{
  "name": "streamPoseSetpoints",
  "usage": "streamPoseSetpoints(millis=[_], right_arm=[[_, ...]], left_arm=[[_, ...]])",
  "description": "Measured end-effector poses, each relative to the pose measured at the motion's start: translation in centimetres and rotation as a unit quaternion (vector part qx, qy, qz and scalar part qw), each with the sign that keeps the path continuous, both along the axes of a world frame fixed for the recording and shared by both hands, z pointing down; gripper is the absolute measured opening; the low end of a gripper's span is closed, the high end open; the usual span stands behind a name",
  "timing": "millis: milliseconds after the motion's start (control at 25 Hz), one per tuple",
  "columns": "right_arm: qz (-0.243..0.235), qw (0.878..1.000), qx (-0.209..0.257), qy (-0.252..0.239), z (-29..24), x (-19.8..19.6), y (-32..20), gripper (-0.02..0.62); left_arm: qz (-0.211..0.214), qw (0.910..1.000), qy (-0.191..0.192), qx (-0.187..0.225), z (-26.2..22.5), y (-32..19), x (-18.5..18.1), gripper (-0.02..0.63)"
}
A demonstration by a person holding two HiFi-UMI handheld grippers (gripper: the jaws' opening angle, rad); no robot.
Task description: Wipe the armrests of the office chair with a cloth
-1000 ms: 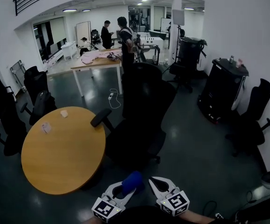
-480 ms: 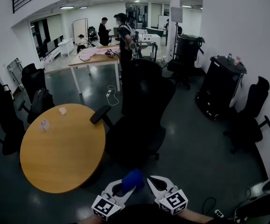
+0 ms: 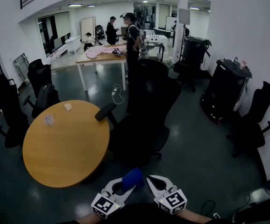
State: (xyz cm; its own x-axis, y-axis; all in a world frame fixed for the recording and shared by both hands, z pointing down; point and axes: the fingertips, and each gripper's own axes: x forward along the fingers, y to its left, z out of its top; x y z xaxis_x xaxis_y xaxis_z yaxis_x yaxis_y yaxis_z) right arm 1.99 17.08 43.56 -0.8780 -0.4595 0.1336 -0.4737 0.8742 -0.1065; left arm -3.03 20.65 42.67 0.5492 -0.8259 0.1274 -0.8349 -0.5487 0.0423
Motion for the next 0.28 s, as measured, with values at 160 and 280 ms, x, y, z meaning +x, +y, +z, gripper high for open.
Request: streamPoseSetpoints(millis=[160,280], right_arm=[[-0.003,1.0,0.001,0.003,0.01,0.21,0.01,0.003],[-0.001,1.0,-0.002,0.001,-0.12,0.37,-0.16,0.003]], left_arm=[[-0.001,1.0,0.0,-0.002,-0.21,0.08,0.33,0.123],[-0.005,1.0,0.003,0.001,-0.5,-0.14,0.51,0.123]])
